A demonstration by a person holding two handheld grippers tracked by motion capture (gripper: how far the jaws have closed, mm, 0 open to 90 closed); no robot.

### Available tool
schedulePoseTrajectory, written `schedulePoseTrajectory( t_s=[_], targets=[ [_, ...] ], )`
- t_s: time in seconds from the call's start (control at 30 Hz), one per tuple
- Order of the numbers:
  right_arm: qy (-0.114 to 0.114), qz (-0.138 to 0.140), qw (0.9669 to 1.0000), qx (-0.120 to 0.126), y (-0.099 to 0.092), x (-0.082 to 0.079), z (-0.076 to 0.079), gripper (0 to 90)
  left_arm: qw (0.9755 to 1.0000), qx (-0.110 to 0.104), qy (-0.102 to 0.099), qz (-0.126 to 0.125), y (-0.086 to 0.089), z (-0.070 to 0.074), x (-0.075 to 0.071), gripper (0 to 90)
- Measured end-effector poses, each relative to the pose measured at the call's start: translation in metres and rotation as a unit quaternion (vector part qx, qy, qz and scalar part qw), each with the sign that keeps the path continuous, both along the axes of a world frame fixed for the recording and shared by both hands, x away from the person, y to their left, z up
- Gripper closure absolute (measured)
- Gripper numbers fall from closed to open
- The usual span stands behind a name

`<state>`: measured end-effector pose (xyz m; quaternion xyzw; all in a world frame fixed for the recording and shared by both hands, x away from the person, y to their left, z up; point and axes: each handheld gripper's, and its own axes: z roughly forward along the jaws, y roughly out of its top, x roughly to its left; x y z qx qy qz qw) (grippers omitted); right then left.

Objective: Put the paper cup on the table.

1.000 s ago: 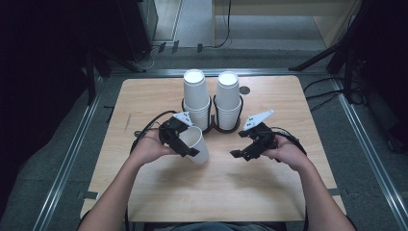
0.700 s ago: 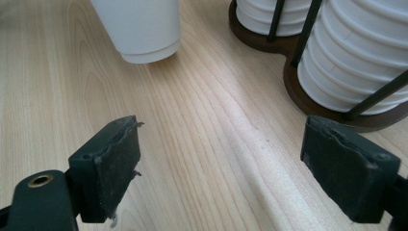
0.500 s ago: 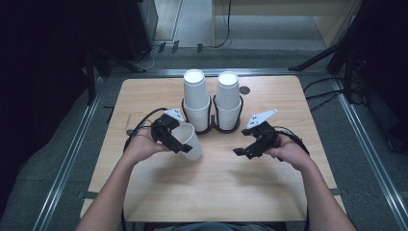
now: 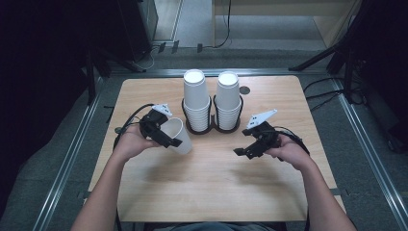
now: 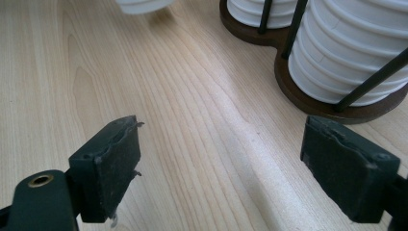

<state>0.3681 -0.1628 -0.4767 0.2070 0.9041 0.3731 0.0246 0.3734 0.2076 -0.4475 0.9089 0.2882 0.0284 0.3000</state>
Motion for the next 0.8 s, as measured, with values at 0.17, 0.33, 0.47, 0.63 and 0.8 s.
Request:
schedulePoseTrajectory(
  t_s=[0.17,0.33,0.47,0.63,0.8],
  targets=[
    [-0.001,-0.005,1.0,-0.006,0.001,0.001,-0.002,14.6,0.9998,0.007,-0.006,0.02,0.011,0.003,0.002,10.0],
    [-0.002,-0.002,0.9999,-0.01,0.001,0.001,-0.003,14.6,0.9993,0.011,-0.002,0.036,0.024,0.003,0.007,10.0],
    [0.0,-0.001,0.9999,-0.012,0.002,0.001,-0.004,14.6,0.9989,0.006,-0.001,0.047,0.033,0.004,0.009,10.0],
    [-0.002,-0.004,0.9999,-0.011,0.001,0.002,-0.004,14.6,0.9978,0.009,-0.001,0.066,0.048,0.003,0.01,9.9],
    [-0.001,-0.004,0.9999,-0.012,0.001,0.002,-0.004,14.6,0.996,0.011,0.0,0.089,0.067,0.003,0.011,9.9]
  ],
)
